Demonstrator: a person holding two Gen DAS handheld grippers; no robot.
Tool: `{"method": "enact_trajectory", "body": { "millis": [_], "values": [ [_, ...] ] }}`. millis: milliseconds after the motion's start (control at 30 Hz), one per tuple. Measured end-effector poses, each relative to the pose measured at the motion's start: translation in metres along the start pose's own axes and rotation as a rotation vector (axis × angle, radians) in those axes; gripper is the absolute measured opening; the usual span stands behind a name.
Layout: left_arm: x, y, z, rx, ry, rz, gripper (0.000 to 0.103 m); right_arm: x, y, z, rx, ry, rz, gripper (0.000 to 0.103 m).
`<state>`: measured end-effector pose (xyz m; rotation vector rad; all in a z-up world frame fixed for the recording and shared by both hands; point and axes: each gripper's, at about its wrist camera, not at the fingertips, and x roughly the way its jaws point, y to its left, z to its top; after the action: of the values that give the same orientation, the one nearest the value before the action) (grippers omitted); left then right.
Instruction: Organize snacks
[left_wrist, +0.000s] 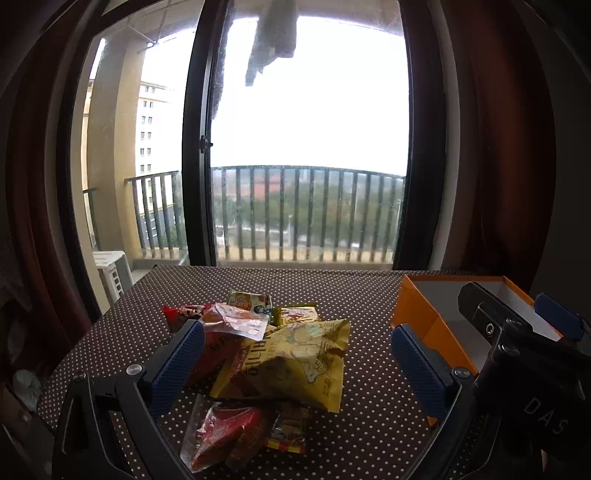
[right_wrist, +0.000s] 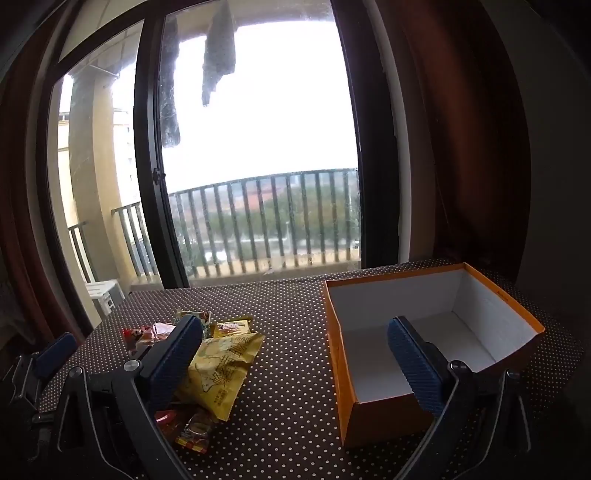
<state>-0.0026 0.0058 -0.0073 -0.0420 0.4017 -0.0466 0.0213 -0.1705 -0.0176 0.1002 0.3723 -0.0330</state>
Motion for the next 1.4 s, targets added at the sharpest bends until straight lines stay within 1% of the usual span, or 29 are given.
{"method": "enact_trajectory", "body": {
  "millis": [200, 367, 633, 967, 1400],
  "values": [
    [0.0001, -0.0026, -0.0004, 0.003, 0.002, -0.013, 0.099, -0.0011, 0.0012, -0.0005, -0.003, -0.009, -0.013, 0.101],
    [-0.0016, -0.0026, 0.0008, 0.004, 0.004, -0.02, 0.099, -0.0009, 0.0035, -0.0013, -0.001, -0.005, 0.007, 0.101],
    [-0.0027, -0.0056, 0.001, 0.015, -0.003, -0.027, 0.099, -0.0026, 0.0039, -0.0007, -0.005, -0.009, 0.002, 0.101],
    [-0.0032, -0.0057, 0.0025, 0.009, -0.011, -0.027, 0.099, -0.0056, 0.0053, 0.001, -0.006, -0.018, 0.008, 0.101],
    [-0.0015, -0.005, 0.0031, 0.017, -0.01, -0.025, 0.098, -0.0029, 0.0057, 0.0017, -0.006, -0.009, 0.006, 0.101]
  ]
}}
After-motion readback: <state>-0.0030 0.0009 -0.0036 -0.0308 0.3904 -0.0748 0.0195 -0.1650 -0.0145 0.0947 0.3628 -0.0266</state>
